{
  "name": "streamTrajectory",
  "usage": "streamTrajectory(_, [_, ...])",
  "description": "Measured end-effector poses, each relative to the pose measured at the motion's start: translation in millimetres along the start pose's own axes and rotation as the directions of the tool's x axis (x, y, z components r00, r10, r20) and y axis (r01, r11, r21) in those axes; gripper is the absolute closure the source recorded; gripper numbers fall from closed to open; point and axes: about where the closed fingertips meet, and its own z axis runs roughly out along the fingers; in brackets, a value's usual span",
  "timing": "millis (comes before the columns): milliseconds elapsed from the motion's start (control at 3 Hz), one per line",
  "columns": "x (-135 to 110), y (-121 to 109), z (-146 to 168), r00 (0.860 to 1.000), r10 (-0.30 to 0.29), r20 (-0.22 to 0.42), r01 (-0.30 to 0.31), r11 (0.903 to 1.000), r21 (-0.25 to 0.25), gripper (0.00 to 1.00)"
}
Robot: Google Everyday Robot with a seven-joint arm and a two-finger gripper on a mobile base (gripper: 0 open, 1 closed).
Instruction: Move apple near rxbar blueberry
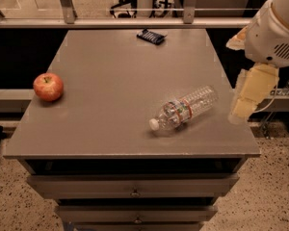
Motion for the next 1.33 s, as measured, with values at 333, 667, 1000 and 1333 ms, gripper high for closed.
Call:
streamTrajectory(333, [-69, -6, 44, 0.99, -0.029, 0.137, 0.038, 0.9972, -0.065, 0.0])
streamTrajectory(667, [-165, -11, 70, 0.944, -0.062, 0.325, 0.097, 0.9908, -0.094, 0.0])
streamTrajectory(1000, [-166, -10, 70, 0.943, -0.061, 0.326, 0.097, 0.9908, -0.095, 0.0])
streamTrajectory(1333, [-191, -9, 84, 0.922, -0.032, 0.386, 0.083, 0.99, -0.115, 0.0])
